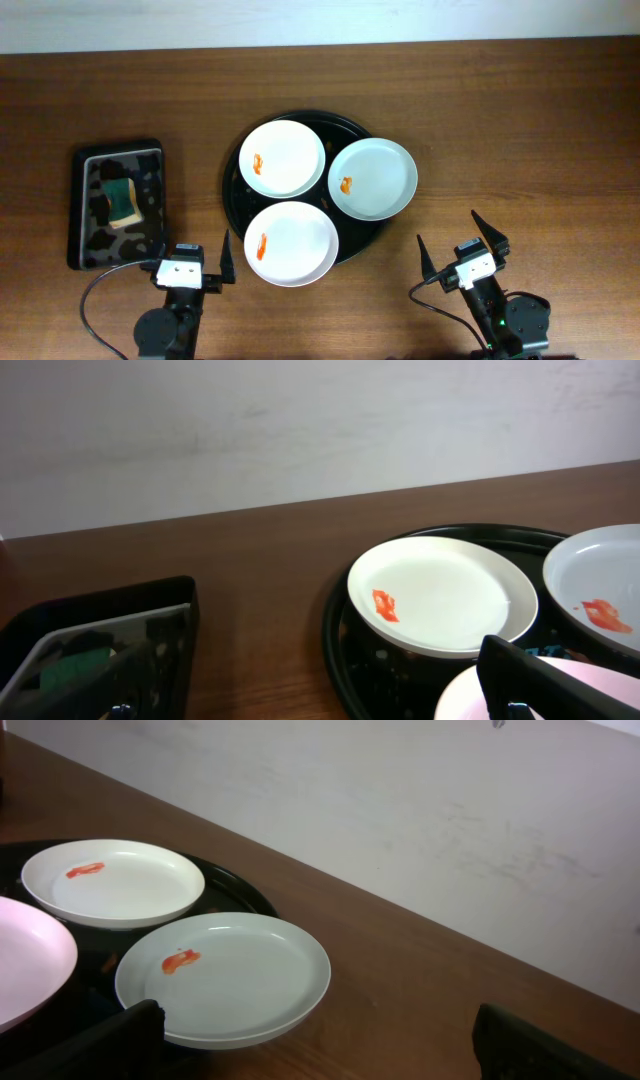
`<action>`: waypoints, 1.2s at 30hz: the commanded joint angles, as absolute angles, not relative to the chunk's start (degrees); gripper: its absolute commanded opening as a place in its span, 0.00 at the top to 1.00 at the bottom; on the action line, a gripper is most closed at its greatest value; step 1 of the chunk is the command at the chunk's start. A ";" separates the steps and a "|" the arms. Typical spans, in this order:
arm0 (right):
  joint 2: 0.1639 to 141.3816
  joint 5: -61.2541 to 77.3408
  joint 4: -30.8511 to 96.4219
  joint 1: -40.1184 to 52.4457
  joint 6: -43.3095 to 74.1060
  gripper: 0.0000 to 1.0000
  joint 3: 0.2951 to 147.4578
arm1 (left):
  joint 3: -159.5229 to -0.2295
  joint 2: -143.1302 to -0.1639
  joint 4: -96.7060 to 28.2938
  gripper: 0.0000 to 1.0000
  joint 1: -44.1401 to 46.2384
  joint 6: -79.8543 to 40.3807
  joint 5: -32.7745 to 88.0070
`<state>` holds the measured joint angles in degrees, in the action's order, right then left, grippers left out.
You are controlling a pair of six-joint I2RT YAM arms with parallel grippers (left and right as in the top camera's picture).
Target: Clean dirty plates on tray and stack at the side
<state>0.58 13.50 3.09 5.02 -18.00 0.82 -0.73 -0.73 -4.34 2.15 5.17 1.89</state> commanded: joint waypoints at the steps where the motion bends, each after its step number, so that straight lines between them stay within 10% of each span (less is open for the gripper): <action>1: 0.21 13.23 3.14 4.80 -17.47 0.01 0.32 | -0.51 -0.40 -4.64 0.01 2.35 5.72 1.48; 23: 2.22 18.02 6.44 4.84 -10.02 0.01 9.23 | -6.70 -2.55 5.32 0.01 2.35 6.33 8.14; 32: 58.15 19.00 53.25 4.84 -1.39 0.01 71.20 | -68.49 -63.26 -40.60 0.01 2.35 5.89 13.98; 36: 73.23 47.09 51.79 4.86 0.30 0.01 78.17 | -71.83 -72.42 -47.27 0.01 2.35 5.69 15.22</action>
<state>69.08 31.40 54.81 4.86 -0.84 76.49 -70.78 -70.19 -45.08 2.28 5.39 13.47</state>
